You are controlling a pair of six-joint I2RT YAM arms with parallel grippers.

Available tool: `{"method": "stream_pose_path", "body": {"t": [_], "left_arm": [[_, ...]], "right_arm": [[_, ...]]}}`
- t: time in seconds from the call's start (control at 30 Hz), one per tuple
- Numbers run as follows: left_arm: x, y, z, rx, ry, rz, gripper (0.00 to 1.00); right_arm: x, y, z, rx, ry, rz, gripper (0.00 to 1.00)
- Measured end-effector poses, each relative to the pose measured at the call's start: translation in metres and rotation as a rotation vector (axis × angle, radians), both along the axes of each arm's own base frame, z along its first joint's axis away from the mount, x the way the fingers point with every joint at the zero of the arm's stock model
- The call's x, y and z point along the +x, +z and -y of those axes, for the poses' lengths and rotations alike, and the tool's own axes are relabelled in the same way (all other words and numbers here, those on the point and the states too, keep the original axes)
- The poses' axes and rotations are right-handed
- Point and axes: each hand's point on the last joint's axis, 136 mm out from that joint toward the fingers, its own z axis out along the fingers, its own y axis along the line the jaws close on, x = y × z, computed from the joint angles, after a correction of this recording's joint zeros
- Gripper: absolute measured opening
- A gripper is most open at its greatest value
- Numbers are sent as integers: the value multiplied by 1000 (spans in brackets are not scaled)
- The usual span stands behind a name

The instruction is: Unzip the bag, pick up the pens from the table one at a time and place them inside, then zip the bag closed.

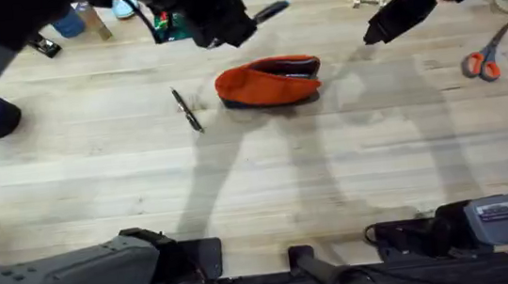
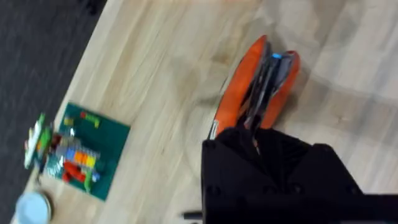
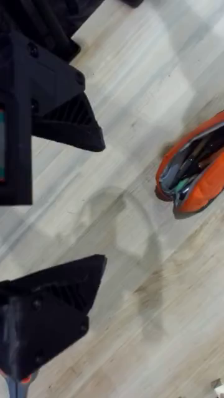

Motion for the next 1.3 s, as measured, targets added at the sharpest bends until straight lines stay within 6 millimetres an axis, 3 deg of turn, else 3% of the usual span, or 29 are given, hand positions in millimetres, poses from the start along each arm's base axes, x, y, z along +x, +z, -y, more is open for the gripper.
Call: {"method": "stream_pose_path", "body": {"t": [0.2, 0.53, 0.93, 1.3], "left_arm": [[-5, -8, 23, 8, -118, 13, 42], [-9, -61, 47, 90, -217, -151, 41], [5, -56, 67, 148, -318, -187, 41], [7, -83, 81, 222, -374, -214, 41]], "right_arm": [[0, 0, 0, 0, 0, 0, 996], [0, 0, 0, 0, 0, 0, 997], [0, 0, 0, 0, 0, 0, 997], [0, 0, 0, 0, 0, 0, 997]]}}
